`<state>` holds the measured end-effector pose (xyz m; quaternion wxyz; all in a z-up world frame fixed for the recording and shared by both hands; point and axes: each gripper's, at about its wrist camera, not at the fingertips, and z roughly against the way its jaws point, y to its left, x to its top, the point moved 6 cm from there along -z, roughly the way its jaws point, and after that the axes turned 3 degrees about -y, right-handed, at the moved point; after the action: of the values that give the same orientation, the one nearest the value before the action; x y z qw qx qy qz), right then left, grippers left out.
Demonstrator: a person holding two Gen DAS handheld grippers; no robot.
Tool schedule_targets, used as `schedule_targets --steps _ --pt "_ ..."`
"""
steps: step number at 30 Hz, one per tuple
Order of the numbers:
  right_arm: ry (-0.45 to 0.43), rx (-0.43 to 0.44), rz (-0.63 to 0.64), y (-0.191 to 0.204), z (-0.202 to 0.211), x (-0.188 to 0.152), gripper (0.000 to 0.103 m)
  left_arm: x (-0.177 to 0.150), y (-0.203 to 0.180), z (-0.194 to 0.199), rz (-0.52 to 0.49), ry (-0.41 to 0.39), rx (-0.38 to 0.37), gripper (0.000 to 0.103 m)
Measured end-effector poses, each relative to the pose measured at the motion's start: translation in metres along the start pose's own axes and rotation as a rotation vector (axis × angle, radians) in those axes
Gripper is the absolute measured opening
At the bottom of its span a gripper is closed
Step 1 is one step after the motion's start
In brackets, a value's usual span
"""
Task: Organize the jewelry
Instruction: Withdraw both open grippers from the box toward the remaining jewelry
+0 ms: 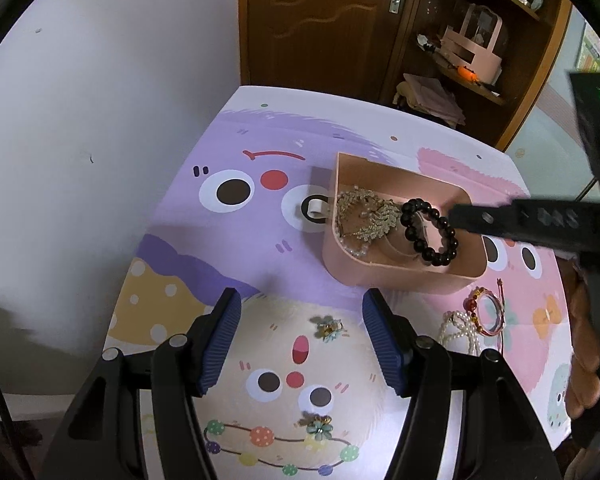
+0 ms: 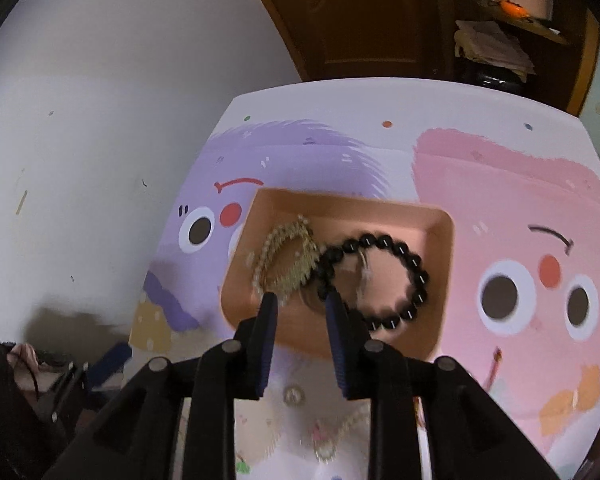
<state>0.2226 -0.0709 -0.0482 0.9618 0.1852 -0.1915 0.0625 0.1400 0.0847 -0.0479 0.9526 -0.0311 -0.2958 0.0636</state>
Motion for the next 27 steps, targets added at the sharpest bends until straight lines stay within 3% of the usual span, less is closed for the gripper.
schedule_targets --steps 14,22,27 --pt "-0.057 -0.094 -0.047 -0.034 0.056 -0.090 0.025 -0.042 0.006 0.019 -0.032 0.028 -0.008 0.065" --pt "-0.047 -0.180 -0.039 -0.053 0.058 -0.144 0.025 -0.082 0.001 0.014 -0.069 0.080 -0.015 0.065" --pt "-0.030 -0.207 -0.068 -0.072 0.056 -0.162 0.025 -0.090 -0.012 0.011 -0.083 0.086 -0.039 0.065"
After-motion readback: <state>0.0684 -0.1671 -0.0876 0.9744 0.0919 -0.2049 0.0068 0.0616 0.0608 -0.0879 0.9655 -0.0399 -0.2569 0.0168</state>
